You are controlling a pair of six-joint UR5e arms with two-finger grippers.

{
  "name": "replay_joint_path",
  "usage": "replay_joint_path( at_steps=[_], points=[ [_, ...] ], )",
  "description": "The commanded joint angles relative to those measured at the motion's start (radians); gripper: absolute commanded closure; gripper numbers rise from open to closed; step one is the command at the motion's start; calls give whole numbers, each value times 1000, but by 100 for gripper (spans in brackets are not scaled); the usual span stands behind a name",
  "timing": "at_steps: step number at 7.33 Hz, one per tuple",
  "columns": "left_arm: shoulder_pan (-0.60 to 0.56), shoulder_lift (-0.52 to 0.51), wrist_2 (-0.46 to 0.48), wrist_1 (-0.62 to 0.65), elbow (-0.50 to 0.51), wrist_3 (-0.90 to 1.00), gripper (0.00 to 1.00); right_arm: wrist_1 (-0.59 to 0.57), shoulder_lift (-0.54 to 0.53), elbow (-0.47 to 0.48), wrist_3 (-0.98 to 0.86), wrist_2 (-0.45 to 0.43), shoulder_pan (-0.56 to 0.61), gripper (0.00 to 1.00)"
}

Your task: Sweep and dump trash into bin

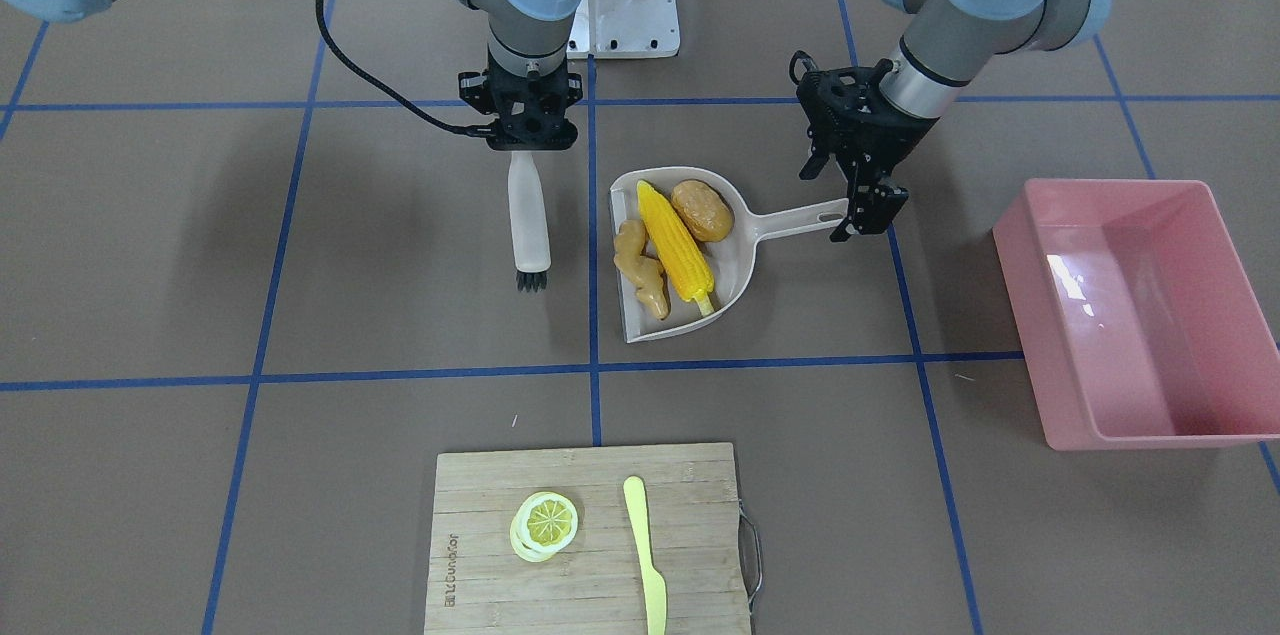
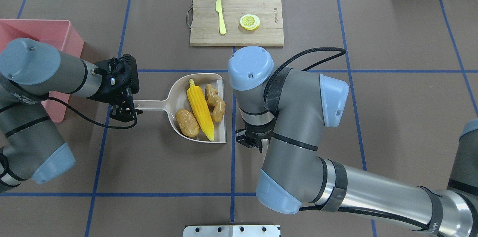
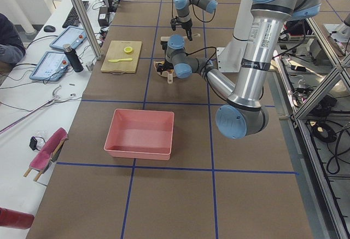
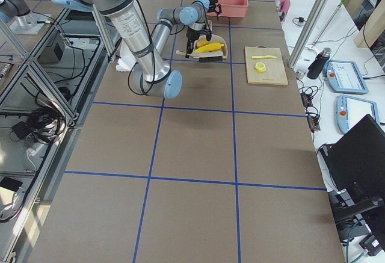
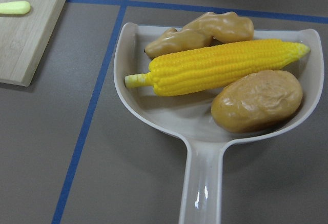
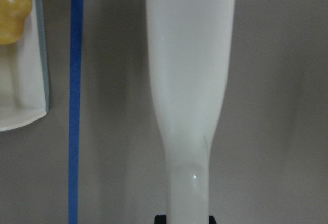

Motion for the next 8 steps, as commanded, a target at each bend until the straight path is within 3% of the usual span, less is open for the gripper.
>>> replay_joint_path(
  at_steps=[1,5,8],
  points=[
    [24,-24,2,109,3,71,2,1,-6,-1,-1,-11,-11,100],
    [49,-63,20,201,6,96,5,6,-28,-12,-12,-31,-41,100],
    [58,-67,44,203,50,137,7,7,-31,-11,-12,-48,-48,100]
  ],
)
